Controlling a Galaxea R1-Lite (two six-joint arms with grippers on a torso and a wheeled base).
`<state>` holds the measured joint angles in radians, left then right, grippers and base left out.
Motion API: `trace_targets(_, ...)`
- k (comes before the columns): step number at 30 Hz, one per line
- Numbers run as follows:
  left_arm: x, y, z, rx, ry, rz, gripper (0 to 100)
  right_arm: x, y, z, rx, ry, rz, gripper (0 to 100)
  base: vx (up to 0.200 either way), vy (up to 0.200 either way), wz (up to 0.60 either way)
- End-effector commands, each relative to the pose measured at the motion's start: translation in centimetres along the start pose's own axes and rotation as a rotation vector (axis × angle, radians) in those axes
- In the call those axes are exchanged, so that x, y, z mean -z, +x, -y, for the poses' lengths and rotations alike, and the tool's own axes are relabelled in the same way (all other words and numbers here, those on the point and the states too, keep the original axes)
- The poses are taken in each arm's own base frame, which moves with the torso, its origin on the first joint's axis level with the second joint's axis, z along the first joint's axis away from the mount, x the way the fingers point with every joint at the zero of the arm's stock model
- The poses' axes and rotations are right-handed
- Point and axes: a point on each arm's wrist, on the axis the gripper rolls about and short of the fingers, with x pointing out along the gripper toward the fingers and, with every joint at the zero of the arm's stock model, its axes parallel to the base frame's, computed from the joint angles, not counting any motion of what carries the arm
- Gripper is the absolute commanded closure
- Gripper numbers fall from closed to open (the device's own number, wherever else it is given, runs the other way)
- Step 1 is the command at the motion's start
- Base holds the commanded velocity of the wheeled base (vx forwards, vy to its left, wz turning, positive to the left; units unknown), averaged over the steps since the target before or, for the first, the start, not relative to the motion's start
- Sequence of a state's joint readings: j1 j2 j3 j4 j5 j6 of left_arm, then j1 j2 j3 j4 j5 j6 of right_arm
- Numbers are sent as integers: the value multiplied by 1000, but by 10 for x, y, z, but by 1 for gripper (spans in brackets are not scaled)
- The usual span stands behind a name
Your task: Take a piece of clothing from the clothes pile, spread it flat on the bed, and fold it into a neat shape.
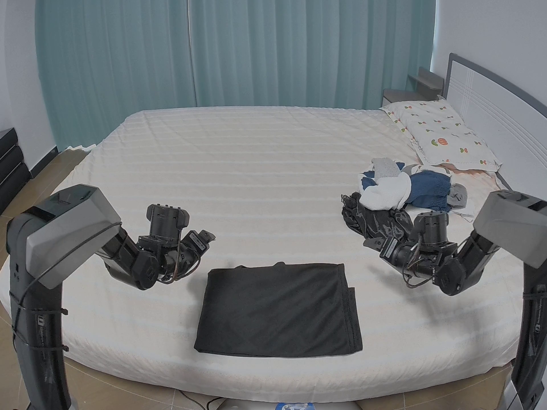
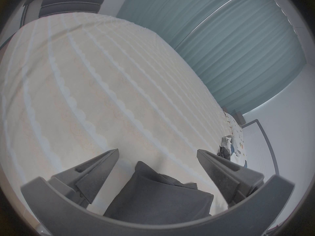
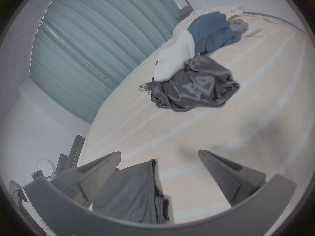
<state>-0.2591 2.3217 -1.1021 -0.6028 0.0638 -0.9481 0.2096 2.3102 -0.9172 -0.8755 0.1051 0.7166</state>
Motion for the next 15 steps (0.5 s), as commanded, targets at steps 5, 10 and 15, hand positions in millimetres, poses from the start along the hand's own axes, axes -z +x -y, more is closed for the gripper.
trace_targets(5, -33, -141, 16, 116, 137, 139, 0, -20, -151, -22, -106, -134, 210, 0, 0, 0, 0)
trace_targets(10, -41, -218, 17, 210, 192, 260, 0, -11, -217, -28, -156, -280, 309, 0, 0, 0, 0)
trace_targets(15, -37, -277, 4, 236, 259, 392, 0, -2, -265, -24, -172, -371, 413, 0, 0, 0, 0)
